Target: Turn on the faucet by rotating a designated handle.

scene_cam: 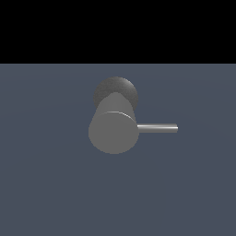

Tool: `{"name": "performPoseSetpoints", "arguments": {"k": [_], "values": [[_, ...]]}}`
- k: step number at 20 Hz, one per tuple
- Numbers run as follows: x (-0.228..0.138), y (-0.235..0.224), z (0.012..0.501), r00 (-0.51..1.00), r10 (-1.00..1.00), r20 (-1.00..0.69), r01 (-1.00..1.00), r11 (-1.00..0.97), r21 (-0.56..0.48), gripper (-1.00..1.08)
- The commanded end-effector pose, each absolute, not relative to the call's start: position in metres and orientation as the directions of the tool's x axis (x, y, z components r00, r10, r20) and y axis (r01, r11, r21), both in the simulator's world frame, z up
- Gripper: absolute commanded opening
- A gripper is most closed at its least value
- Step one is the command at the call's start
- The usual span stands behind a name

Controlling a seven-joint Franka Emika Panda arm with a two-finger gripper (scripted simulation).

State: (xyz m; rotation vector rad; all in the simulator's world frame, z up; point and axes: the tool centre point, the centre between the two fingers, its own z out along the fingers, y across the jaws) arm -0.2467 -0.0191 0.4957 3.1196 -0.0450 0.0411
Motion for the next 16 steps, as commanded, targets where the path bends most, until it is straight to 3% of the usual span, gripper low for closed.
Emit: {"name": "performPoseSetpoints", "arguments": {"k": [1,16], "values": [[-0.2467,-0.0191,0.4957,0.999,-0.029,0.027,-0.029,-0.999,0.021,-1.00],[-0.2452,-0.0199,0.5000,0.998,-0.044,0.050,-0.038,-0.992,-0.121,-1.00]]}}
